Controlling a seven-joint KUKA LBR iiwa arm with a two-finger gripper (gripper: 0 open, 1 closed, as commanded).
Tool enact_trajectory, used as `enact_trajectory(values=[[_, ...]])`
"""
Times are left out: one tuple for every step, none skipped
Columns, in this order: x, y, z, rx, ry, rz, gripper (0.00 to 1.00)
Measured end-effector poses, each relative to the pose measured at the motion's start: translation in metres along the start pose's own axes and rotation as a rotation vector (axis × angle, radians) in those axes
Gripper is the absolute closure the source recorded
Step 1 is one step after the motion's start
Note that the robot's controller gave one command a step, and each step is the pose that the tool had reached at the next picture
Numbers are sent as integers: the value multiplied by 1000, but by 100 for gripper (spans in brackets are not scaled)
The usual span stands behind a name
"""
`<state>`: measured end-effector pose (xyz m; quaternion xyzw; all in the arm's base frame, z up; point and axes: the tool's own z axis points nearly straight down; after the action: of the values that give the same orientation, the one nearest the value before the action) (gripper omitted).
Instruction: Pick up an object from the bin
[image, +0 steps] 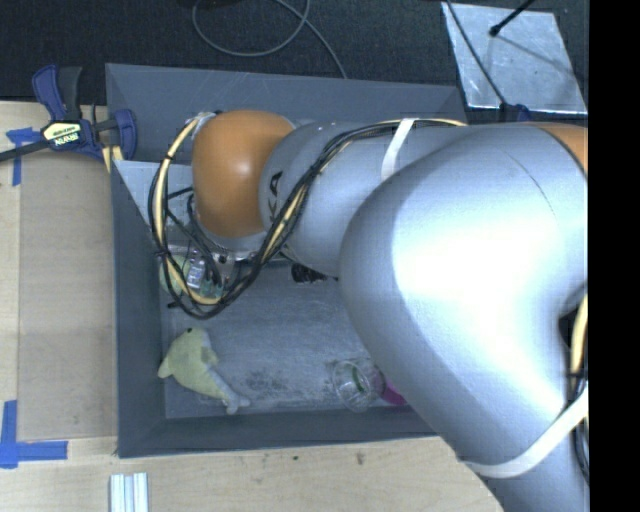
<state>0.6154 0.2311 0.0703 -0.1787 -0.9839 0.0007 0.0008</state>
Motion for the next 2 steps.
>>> enact_trajectory(values=[[0, 0, -1, 0, 0, 0, 100], [0, 0, -4, -1, -2, 1, 100]])
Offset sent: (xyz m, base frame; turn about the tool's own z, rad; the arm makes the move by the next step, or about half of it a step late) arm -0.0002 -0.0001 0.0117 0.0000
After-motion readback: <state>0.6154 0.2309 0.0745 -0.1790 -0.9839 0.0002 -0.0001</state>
